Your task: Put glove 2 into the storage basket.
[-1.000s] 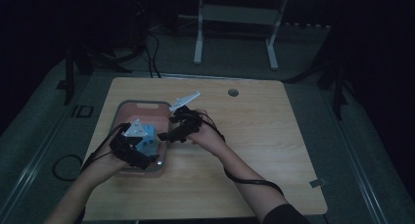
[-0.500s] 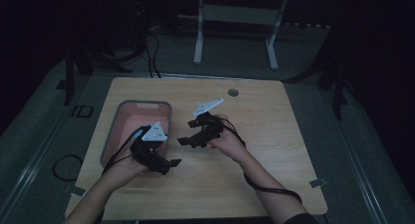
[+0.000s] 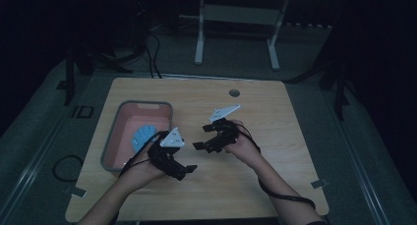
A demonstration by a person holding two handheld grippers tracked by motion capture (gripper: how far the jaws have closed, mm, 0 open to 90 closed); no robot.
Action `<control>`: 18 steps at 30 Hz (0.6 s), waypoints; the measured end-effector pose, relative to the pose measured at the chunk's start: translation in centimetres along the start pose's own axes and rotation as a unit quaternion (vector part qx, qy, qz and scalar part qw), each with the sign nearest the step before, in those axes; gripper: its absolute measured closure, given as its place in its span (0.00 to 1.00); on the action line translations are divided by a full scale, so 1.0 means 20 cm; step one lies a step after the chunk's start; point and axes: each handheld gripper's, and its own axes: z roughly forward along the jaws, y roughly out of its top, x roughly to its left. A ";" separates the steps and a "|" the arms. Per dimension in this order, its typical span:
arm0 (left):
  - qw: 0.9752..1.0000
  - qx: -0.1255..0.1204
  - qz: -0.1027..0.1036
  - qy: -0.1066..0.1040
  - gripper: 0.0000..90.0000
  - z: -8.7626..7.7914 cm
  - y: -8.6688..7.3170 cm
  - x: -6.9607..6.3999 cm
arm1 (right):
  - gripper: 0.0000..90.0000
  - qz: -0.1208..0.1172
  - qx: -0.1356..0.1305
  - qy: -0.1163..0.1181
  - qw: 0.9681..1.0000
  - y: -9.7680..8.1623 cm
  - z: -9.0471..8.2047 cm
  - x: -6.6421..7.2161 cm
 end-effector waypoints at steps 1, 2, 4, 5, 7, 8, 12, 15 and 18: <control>1.000 -0.003 -0.002 -0.004 0.03 0.01 0.00 -0.01 | 0.16 -0.001 0.001 -0.001 1.000 -0.01 -0.01 0.00; 1.000 -0.003 -0.002 -0.008 0.03 0.02 0.00 -0.02 | 0.16 0.000 0.003 -0.002 1.000 -0.03 -0.01 -0.01; 1.000 -0.001 0.002 -0.015 0.03 0.05 0.01 -0.04 | 0.16 0.001 0.007 -0.004 1.000 -0.06 -0.02 -0.01; 1.000 -0.002 0.005 -0.016 0.03 0.06 0.01 -0.05 | 0.16 0.003 0.008 -0.002 1.000 -0.07 -0.03 -0.02; 1.000 -0.001 0.007 -0.023 0.03 0.09 0.01 -0.07 | 0.16 0.005 0.009 -0.004 1.000 -0.10 -0.04 -0.02; 1.000 -0.001 0.010 -0.027 0.03 0.10 0.01 -0.08 | 0.16 0.006 0.009 -0.005 1.000 -0.11 -0.05 -0.02; 0.999 0.001 0.024 -0.033 0.03 0.15 0.00 -0.12 | 0.16 0.004 0.015 -0.009 1.000 -0.16 -0.06 -0.01; 0.999 0.002 0.028 -0.042 0.03 0.18 0.00 -0.15 | 0.16 0.001 0.018 -0.015 1.000 -0.22 -0.06 -0.01; 0.998 0.004 0.035 -0.048 0.03 0.22 -0.01 -0.17 | 0.16 0.003 0.023 -0.013 1.000 -0.27 -0.06 -0.02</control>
